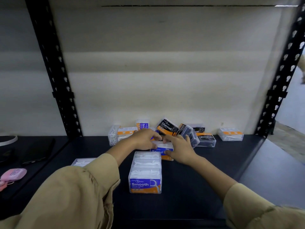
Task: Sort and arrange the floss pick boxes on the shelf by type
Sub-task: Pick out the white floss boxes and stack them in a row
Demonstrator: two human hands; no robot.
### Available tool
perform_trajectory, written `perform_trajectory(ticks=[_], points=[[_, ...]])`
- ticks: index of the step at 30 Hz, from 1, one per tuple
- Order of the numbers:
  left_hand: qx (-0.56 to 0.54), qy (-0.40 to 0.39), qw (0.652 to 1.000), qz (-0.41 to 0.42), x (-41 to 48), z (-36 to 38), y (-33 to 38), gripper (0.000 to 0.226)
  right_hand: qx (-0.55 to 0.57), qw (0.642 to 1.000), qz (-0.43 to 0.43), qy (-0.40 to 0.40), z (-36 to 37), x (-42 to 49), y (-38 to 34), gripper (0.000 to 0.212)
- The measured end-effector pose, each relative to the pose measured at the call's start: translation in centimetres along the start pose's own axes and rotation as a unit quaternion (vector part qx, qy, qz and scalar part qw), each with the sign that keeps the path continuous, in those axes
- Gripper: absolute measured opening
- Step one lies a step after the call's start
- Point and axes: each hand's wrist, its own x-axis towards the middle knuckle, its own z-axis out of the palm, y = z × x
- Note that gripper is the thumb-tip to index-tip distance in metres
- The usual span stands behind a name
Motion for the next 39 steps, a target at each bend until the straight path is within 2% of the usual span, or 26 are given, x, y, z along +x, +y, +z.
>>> perform_trajectory(ticks=[7,12,15,24,30,34,39], points=[[0.045,-0.009,0.999,0.001,-0.2,-0.2,-0.1,0.042,0.045,0.999,0.0,0.002,0.2,0.0,-0.5,0.023],[0.05,0.002,0.999,-0.016,-0.9,-0.7,-1.8,0.032,0.055,0.997,0.001,0.062,-0.5,-2.0,-1.0,0.025],[0.039,0.0,0.999,-0.038,-1.9,-1.2,-3.9,0.035,0.043,0.995,0.022,0.089,-0.9,-4.8,-0.7,0.038],[0.053,0.009,0.992,-0.118,-6.4,-3.3,-9.4,0.039,-0.071,0.993,0.057,0.069,1.3,-12.2,1.2,0.091],[0.024,-0.035,0.993,-0.114,-9.6,-5.4,-12.4,0.048,-0.074,0.993,0.074,0.054,2.1,-12.8,1.5,0.101],[0.002,-0.057,0.99,-0.13,-11.0,-6.3,-13.3,0.048,-0.085,0.992,0.077,0.045,1.8,-12.8,1.1,0.096],[-0.043,-0.05,0.985,-0.158,-11.9,-6.5,-14.3,0.042,-0.082,0.992,0.09,0.011,1.3,-12.9,0.5,0.063]])
